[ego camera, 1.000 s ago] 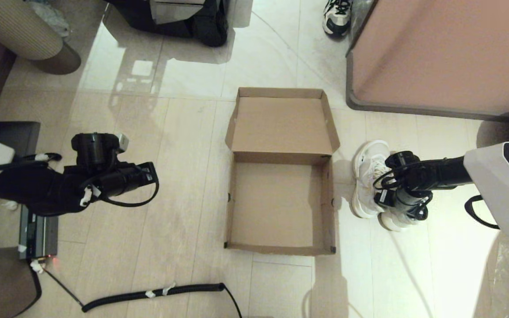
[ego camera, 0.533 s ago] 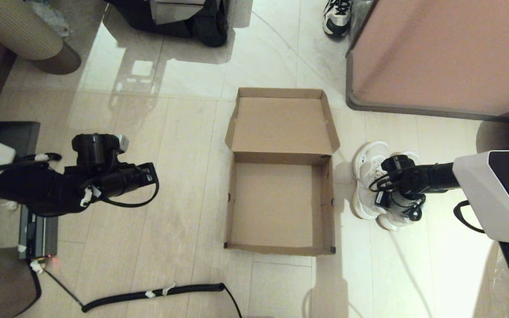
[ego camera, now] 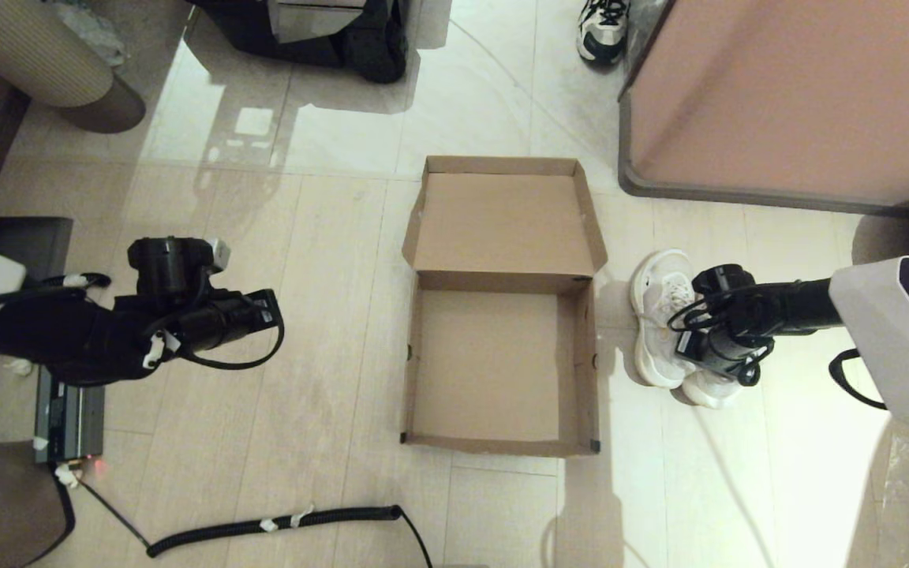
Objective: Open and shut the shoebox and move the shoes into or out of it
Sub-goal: Put the shoes into the shoe box
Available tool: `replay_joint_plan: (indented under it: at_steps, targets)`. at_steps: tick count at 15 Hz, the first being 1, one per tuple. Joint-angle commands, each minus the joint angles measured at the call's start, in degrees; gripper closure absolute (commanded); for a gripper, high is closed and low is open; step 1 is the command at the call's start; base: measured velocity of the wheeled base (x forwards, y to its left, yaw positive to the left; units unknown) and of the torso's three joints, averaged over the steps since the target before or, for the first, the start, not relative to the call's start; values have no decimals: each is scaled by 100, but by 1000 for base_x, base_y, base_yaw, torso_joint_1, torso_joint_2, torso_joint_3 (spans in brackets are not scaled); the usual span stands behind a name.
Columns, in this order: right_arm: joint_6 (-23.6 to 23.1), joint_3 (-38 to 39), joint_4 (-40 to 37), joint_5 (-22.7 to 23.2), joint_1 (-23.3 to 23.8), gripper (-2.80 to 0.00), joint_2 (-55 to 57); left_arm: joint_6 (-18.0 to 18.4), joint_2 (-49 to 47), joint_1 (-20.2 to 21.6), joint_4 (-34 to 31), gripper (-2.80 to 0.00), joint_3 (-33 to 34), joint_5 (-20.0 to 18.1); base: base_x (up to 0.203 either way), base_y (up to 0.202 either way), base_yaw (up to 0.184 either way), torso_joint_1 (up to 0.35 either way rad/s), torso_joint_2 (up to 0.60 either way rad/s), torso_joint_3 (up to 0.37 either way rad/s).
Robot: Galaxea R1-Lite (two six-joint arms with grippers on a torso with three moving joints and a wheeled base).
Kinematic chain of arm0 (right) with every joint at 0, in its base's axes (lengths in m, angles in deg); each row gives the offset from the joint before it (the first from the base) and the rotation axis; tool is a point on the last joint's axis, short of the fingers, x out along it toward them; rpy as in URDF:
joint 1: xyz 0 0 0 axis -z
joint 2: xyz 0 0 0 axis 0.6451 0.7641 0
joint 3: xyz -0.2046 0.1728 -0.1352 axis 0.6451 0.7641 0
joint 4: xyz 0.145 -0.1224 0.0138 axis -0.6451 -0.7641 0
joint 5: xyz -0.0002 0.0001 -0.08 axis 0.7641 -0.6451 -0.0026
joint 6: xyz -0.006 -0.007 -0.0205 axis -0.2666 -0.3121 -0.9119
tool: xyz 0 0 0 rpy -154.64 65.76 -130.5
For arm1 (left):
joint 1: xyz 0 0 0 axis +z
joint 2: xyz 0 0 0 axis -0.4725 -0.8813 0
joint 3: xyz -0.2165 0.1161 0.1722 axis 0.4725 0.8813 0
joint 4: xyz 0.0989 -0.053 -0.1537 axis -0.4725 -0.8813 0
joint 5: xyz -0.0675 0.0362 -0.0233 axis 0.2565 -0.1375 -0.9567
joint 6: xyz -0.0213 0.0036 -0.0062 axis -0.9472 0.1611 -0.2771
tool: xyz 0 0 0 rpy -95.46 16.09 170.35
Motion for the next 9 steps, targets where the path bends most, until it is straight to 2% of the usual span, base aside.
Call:
replay_joint_plan:
  at_steps: [1, 5, 9]
  targets:
    - [15, 400, -370, 153, 7, 0, -965, -6, 53, -10, 16, 0, -17, -4, 0, 0, 0, 0, 0, 0]
    - [2, 1351, -664, 601, -60, 0, -2415, -6, 224, -10, 16, 0, 107, -9, 0, 0, 0, 0, 0, 0]
    - [11, 1973, -1269, 910, -452, 0, -3772, 12, 359, -44, 142, 0, 414, -14, 0, 0, 0, 0, 0, 0]
